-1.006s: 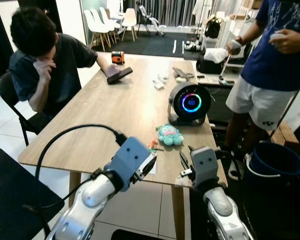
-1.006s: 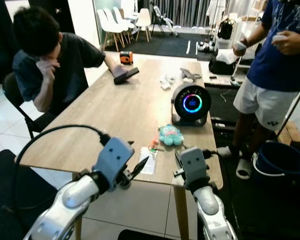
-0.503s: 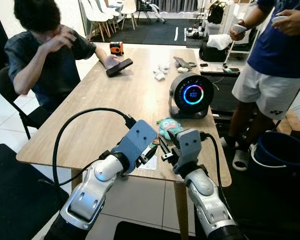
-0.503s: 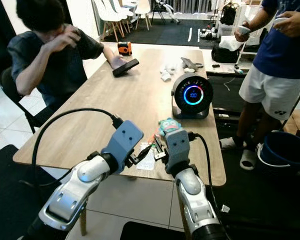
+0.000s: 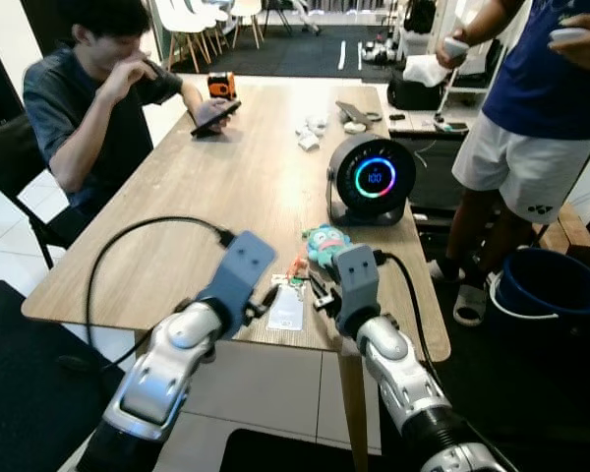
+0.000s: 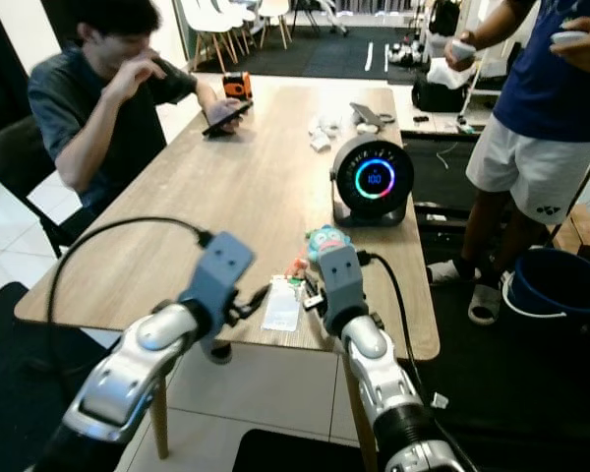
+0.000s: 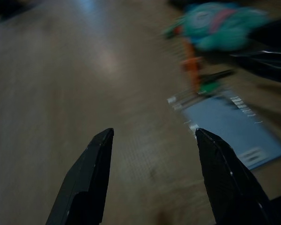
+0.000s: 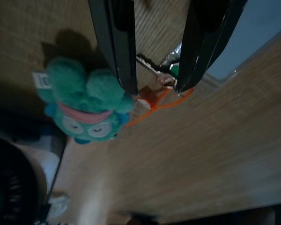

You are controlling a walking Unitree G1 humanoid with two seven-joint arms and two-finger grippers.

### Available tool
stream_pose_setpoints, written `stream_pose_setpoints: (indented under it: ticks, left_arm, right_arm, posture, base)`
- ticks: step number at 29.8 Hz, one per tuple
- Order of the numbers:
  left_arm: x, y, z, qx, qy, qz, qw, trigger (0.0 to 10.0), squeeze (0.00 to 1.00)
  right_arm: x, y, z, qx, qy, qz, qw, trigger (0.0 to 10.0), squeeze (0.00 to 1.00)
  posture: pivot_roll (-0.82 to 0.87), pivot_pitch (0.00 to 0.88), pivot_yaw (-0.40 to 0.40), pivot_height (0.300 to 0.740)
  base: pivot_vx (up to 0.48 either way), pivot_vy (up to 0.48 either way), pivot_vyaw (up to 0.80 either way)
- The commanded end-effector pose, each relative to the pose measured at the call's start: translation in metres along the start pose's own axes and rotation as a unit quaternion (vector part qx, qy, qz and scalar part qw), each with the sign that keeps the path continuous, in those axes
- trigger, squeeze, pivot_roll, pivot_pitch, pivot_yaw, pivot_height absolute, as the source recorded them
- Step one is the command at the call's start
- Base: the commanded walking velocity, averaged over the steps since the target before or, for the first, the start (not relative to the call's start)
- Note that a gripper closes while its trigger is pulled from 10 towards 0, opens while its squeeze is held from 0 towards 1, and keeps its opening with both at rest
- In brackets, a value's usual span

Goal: Hang keys on a hook

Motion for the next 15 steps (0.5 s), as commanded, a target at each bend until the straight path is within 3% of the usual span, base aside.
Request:
stream_pose_setpoints:
  ticks: [1,8,13,15]
  left_arm:
    - [-0.002,-0.003,0.005,-0.005,0.008,0.016,1.000,10.0,0.00]
    - [-0.038,-0.017,0.035,-0.030,0.091,0.036,0.995,10.0,0.00]
    - [-0.042,-0.014,0.039,-0.019,0.105,0.041,0.993,10.0,0.00]
    - [-0.039,-0.004,0.040,0.006,0.110,0.038,0.993,10.0,0.00]
  right_arm:
    - [-0.001,-0.006,-0.001,-0.017,0.004,-0.007,1.000,10.0,0.00]
    - [-0.008,-0.010,-0.014,-0.054,0.030,-0.017,0.998,10.0,0.00]
    - [-0.010,-0.010,-0.016,-0.058,0.034,-0.018,0.998,10.0,0.00]
    - [-0.011,-0.010,-0.017,-0.057,0.035,-0.027,0.997,10.0,0.00]
  posture:
    - [0.18,0.193,-0.006,0.740]
    - [0.23,0.194,-0.048,0.740]
    - [0.25,0.206,-0.065,0.740]
    - [0.24,0.213,-0.064,0.740]
  base:
    - [0.000,0.000,0.00]
    - [0.000,0.000,0.00]
    - [0.000,0.000,0.00]
    - [0.000,0.000,0.00]
Point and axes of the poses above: a point about 5 cm out from each wrist's last joint towards the gripper, its own z axis pointing back from the gripper into the wrist, its own y axis along the axis of the wrist's last joint, x = y × z, the point moved 1 cm from there along -z, pointing out of the wrist towards the gripper, and after that the axes turned 6 degrees about -z, right-handed, at the moved point
